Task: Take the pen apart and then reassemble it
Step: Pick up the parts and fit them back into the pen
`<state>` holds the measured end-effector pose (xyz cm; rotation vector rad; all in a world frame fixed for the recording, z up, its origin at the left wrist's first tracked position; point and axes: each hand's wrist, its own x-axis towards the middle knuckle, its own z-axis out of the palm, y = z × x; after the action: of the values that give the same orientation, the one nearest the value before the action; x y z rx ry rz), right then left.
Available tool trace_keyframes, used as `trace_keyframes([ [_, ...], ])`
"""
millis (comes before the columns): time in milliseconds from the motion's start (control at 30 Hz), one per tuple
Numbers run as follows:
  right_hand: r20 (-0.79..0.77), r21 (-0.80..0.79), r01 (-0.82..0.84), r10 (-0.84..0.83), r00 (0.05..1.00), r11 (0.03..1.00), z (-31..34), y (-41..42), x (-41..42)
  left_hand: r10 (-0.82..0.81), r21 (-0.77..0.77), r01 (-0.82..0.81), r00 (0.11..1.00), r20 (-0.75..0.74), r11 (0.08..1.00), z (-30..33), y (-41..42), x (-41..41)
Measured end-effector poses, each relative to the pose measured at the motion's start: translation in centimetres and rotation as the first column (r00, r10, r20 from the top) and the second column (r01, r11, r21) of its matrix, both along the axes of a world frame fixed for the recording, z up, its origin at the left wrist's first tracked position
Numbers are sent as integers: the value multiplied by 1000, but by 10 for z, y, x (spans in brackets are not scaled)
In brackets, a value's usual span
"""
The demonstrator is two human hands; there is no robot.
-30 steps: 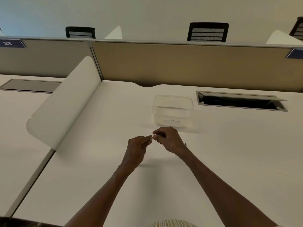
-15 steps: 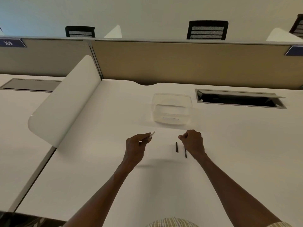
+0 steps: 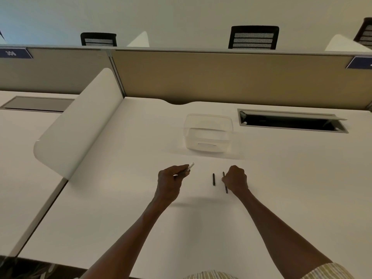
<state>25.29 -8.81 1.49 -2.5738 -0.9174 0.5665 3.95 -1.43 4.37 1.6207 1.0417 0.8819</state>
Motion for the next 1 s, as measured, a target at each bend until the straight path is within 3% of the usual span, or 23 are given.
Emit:
trace_keyframes([
  [300,-123,46,42,-36,992,998,17,-3,5,-20,-8,20,1000,-19,1000,-2,-6,5],
  [633,-357,464,105,77,931,880,74,14,-14,-51,25,52,997,-57,998,2,-3,14],
  [1000,-389,597,201,61,919,777,86,31,-24,-66,51,69,996,-66,996,4,1,19],
])
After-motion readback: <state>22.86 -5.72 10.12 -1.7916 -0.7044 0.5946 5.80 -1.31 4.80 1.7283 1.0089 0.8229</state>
